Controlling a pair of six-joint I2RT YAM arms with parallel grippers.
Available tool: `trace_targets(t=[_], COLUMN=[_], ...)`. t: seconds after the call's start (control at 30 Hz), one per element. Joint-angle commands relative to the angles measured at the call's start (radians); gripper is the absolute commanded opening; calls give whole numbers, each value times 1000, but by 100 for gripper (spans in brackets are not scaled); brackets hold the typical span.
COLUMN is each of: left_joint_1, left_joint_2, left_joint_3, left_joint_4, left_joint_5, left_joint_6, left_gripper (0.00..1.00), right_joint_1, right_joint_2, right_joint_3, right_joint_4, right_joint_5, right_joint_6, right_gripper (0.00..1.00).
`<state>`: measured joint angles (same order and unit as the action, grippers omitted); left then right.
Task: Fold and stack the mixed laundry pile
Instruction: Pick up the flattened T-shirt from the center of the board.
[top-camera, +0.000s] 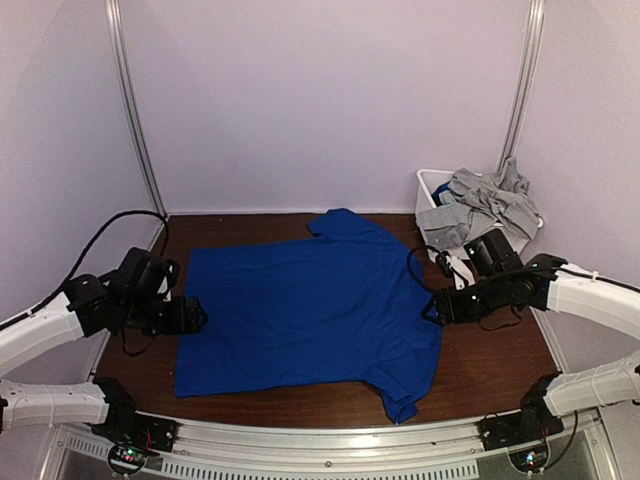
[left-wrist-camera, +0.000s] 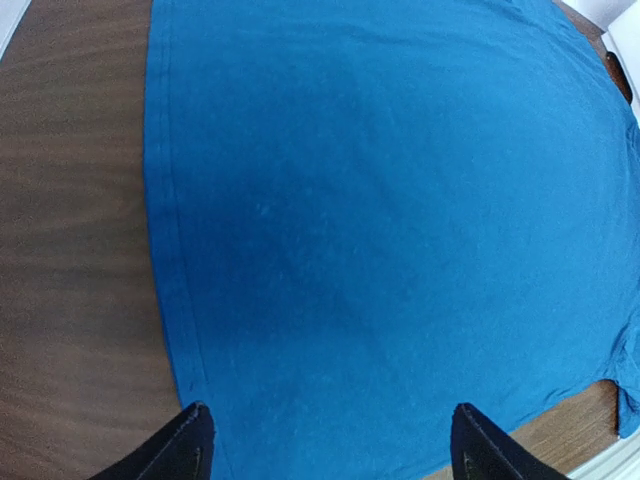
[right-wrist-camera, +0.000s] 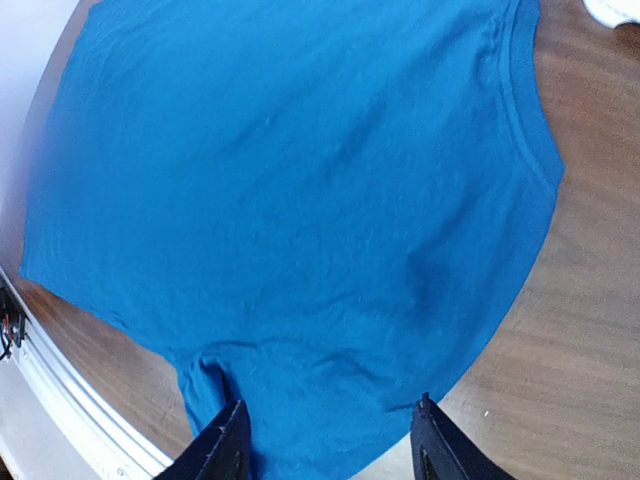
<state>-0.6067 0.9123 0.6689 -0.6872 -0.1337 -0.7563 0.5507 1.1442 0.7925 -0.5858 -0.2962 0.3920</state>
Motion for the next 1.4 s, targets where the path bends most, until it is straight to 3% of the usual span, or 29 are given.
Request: trace_targets(t=[0.0,0.33,0.77,0.93,1.07,1.37], left_joint_1=[-38,-219,-262,-262,-262,-263], left_joint_2=[-97,-103,-260,-277,-304,-230], left_joint_3=[-39,-80,-207,-246,-270,-277], left_joint_4=[-109,-190,-265,-270,-300,-319], left_joint_5=[-48,-88,-61,-32,-27,-2], left_joint_6=[-186,-446,-595,-640,-673,-656], left_gripper=[83,81,80,79,73,58], right_joint_1=[112,410,425,421,409,394], right_joint_2=[-94,-157,-98,-43,-63,-145], right_joint_3=[-117,-299,-388,-385,-364,-343], right_joint_4=[-14,24,181,229,201,135], right_joint_5=[-19,54,111,125,152,189], right_joint_6=[193,547,610,612,600,589], right_gripper=[53,50,49,33,2,0])
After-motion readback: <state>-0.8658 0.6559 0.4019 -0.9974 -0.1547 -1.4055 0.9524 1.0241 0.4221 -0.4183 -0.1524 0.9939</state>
